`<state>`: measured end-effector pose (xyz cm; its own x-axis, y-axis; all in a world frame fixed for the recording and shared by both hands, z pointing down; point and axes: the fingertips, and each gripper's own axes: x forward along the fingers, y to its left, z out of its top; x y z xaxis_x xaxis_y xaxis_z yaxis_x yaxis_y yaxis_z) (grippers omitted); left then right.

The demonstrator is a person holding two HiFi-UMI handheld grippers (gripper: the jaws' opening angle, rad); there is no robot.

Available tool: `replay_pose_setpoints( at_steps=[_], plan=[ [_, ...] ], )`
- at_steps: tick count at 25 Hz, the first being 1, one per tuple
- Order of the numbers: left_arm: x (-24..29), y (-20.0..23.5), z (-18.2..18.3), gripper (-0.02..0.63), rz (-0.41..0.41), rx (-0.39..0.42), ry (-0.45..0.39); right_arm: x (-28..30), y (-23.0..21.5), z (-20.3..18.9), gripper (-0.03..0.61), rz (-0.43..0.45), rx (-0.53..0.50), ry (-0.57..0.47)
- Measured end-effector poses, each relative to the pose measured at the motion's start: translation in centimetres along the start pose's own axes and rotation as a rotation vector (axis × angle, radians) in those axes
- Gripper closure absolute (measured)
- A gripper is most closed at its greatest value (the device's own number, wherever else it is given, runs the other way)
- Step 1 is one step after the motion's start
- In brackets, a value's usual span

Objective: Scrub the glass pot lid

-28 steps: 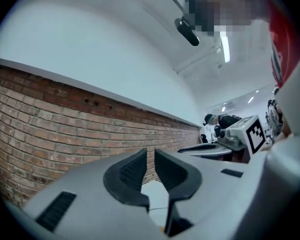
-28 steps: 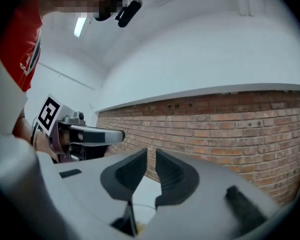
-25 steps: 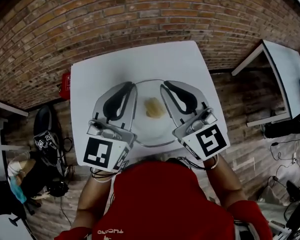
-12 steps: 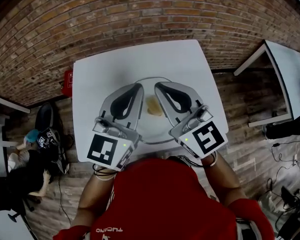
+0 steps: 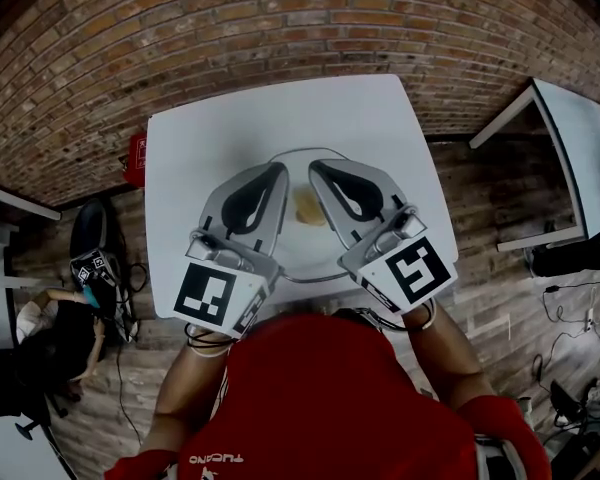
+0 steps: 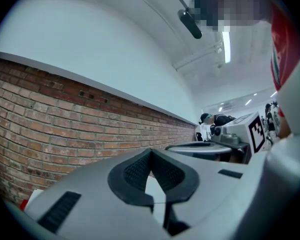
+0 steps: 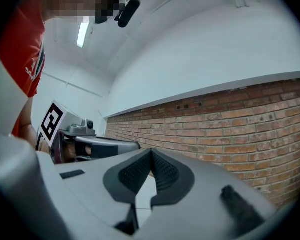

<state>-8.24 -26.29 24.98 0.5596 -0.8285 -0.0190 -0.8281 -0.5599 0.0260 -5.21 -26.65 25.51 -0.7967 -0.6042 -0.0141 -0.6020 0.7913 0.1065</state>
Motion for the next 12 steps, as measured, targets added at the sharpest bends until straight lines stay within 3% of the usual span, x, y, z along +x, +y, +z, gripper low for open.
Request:
replay_pose_setpoints(
  at_steps=[12],
  plan=[
    [-0.23,-0.11,-0.58,0.597,0.0,-0.019,0.005,-0.63,-0.15,-0.62,0.55,-0.014,0.004,0.017]
  ],
)
